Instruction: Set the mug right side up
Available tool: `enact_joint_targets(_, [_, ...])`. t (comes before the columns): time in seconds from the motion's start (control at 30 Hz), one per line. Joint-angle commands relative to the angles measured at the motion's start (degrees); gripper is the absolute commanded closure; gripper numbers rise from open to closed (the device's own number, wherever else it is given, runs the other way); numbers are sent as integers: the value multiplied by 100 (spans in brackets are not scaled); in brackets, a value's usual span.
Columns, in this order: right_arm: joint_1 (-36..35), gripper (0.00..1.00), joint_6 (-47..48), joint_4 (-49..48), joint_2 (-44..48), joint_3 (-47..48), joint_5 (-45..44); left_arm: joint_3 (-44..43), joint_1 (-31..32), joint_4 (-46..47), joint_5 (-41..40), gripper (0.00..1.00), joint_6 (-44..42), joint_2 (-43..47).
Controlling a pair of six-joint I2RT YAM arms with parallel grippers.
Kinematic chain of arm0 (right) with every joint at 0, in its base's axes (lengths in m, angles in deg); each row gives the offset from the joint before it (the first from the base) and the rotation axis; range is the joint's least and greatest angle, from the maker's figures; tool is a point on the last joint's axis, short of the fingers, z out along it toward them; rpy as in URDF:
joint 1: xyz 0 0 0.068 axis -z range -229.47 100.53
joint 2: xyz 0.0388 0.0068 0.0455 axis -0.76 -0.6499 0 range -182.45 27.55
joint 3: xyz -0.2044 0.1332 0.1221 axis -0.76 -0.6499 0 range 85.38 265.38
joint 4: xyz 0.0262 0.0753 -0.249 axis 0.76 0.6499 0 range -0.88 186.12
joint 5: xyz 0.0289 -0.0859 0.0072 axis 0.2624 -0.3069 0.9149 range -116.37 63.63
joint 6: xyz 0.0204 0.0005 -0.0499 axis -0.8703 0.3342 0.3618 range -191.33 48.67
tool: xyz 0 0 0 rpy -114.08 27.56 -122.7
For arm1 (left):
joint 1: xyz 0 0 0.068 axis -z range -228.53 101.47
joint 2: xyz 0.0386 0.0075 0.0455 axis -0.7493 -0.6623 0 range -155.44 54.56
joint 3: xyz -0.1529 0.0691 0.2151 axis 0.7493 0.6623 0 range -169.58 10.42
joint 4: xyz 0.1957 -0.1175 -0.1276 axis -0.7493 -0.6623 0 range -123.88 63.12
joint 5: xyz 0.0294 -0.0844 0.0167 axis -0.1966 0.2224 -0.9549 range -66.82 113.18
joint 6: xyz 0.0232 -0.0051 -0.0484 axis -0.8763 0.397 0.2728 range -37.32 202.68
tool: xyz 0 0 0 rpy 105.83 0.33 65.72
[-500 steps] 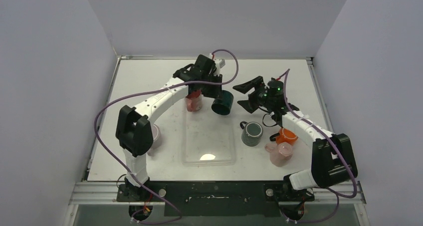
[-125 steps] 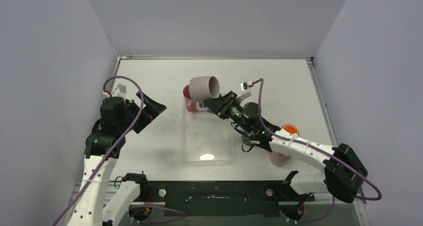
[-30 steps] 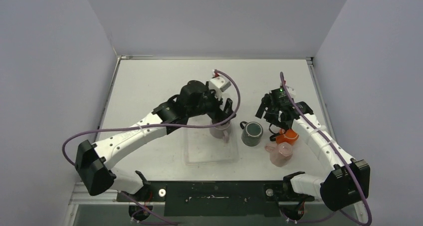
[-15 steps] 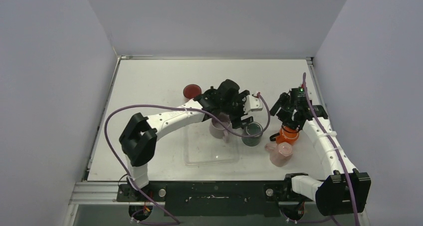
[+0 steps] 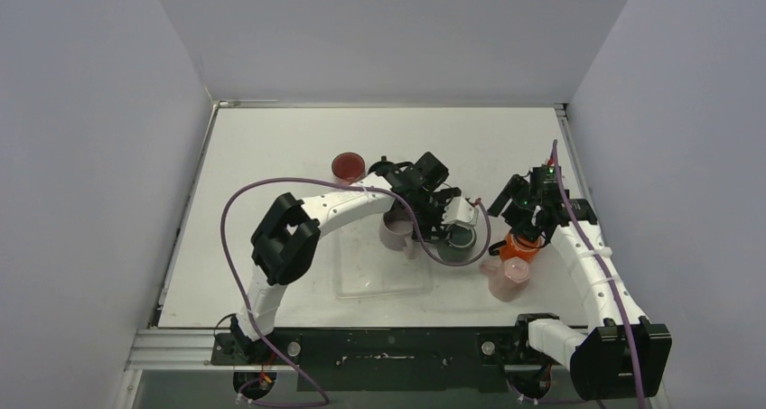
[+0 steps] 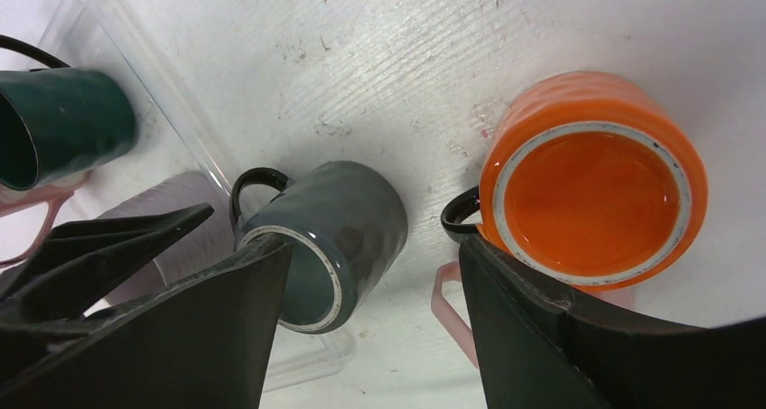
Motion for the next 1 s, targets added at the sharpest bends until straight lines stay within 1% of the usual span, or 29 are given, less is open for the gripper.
enact_joint_targets(0.0, [57, 31, -84, -2, 154, -19, 32, 65, -16, -51, 352, 27, -572, -155])
enact_joint_targets(0.33, [122, 31, -298, 95, 185, -116, -17, -658, -143, -287, 751, 24, -972, -843])
enact_joint_targets(0.47, [140, 31, -372, 107, 265, -158, -82, -646, -153, -370, 879, 27, -1041, -831])
enact_joint_targets(0.53, [141, 31, -399, 107, 290, -152, -107, -643, -152, -427, 946, 32, -1073, -813])
enact_joint_targets(0.67, [150, 31, -384, 115, 300, -143, -176, -544, -105, -565, 964, 51, -1128, -664])
enact_joint_targets(0.7, [155, 31, -376, 121, 304, -143, -186, -478, -79, -543, 952, 54, -1128, -609])
enact_joint_targets(0.77, [157, 31, -367, 95, 304, -151, -189, -342, -52, -443, 885, 56, -1102, -498])
enact_joint_targets(0.83, [161, 32, -344, 72, 292, -169, -187, -284, -28, -432, 813, 57, -1096, -433])
enact_joint_targets(0.87, [163, 32, -334, 65, 278, -170, -184, -294, -16, -452, 773, 55, -1091, -421])
enact_joint_targets(0.97, [173, 32, -309, 43, 269, -177, -176, -325, 40, -475, 669, 46, -1082, -417])
